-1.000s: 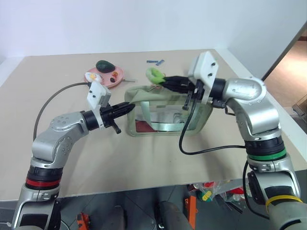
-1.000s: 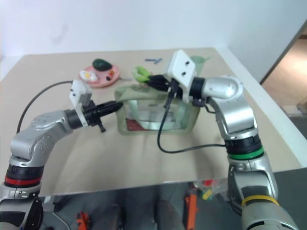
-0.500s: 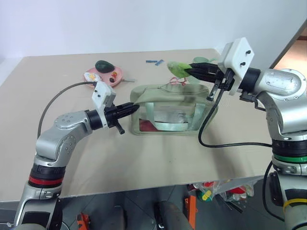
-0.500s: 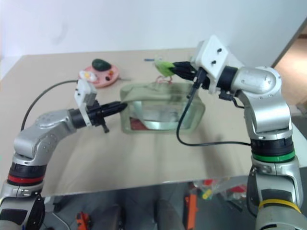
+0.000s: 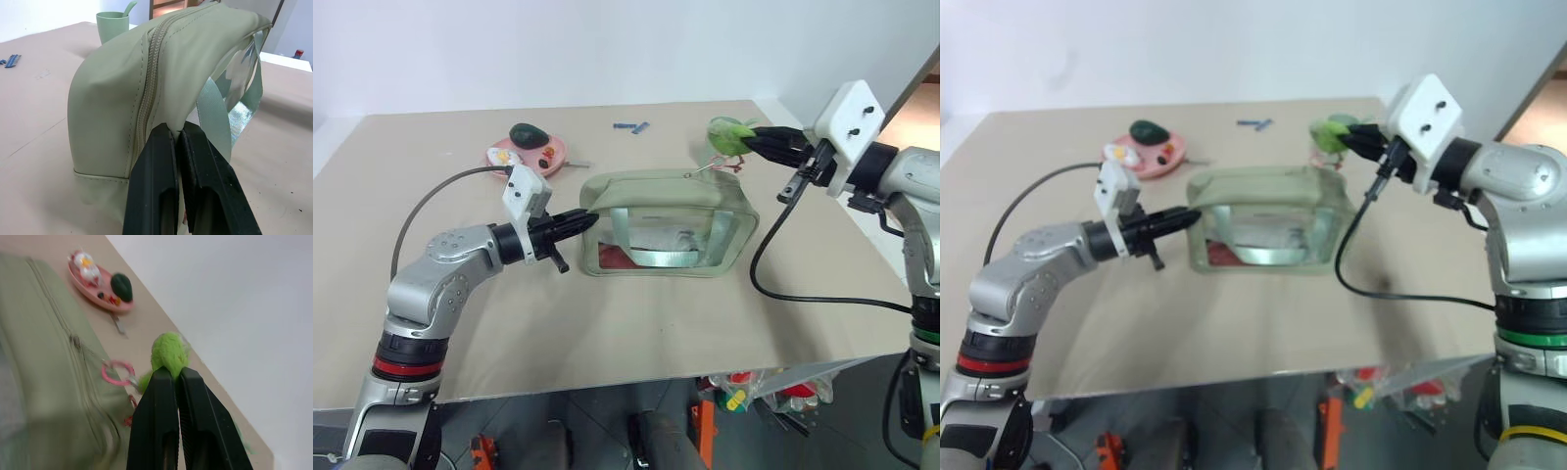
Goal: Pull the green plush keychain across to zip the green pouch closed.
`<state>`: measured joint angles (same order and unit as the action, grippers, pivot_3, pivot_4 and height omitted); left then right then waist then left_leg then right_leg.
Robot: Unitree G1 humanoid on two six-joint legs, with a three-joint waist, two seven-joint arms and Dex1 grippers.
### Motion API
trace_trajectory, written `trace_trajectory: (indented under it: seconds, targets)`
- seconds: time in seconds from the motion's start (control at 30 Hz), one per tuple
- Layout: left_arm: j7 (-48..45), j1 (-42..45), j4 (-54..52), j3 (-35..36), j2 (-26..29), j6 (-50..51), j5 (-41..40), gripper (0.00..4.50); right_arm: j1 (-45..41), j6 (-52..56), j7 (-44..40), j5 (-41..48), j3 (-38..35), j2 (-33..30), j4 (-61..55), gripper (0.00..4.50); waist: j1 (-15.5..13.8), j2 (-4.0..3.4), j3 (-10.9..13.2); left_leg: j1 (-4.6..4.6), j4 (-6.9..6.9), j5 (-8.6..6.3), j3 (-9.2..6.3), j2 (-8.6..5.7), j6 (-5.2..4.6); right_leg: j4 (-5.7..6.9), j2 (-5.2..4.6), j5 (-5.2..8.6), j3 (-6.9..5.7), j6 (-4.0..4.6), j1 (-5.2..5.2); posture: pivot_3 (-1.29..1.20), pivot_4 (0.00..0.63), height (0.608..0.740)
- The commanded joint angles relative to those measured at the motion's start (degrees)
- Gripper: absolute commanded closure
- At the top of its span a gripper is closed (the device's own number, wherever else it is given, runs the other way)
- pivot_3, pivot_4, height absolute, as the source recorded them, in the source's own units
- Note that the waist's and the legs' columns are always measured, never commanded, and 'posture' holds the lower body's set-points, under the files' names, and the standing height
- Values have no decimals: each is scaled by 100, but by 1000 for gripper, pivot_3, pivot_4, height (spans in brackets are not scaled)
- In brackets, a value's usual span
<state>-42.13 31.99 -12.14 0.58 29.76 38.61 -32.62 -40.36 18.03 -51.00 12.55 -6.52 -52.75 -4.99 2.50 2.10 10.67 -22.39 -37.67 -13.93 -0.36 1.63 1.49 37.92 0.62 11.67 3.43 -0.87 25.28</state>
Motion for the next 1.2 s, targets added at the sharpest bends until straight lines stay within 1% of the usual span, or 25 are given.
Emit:
trace_trajectory:
  seconds: [0.03,0.23,0.47,0.57,0.7,0.83,0.97,1.2]
  targets:
    - [56,41,-136,81,31,31,-2,4500,195,-62,149,-140,-430,-285,94,4482,2,0,0,1,0,0,2,-1,0,0,0,0,3,0,0,0,150,740]
    - [116,-8,-143,53,30,-2,53,4500,770,114,406,-428,-635,-612,186,4482,2,0,0,5,0,0,7,-2,0,0,0,0,10,-1,-1,0,150,740]
    - [162,-30,-138,15,6,-33,96,4500,1079,460,757,-649,-651,-717,231,4482,4,0,0,9,0,1,11,-3,1,1,0,-2,17,-3,-4,0,150,740]
    - [174,-23,-123,-1,5,-54,117,4500,1202,714,817,-594,-528,-584,39,4482,3,0,0,9,-1,1,13,-6,1,1,0,-2,22,-4,-4,0,150,740]
    - [217,1,-146,-12,-24,-45,142,4500,1545,1028,947,-642,-155,-299,-366,4482,4,2,-1,10,-1,1,10,-5,1,1,1,-1,19,-5,-6,0,150,740]
    - [256,6,-157,16,-48,-39,146,4500,1638,1236,1106,-794,246,24,-573,4482,6,1,-1,13,-2,2,12,-5,2,2,2,-3,25,-7,-6,0,150,740]
    - [261,9,-146,28,-42,-50,155,4500,1679,1228,1200,-1010,609,230,-539,4482,7,1,-1,13,-7,4,11,-7,1,2,3,-5,27,-10,-8,0,150,740]
    - [295,-11,-177,36,-50,-58,155,4500,1710,798,1305,-1314,904,464,-57,4482,8,1,-1,12,-7,4,12,-8,1,2,4,-5,30,-10,-8,0,150,740]
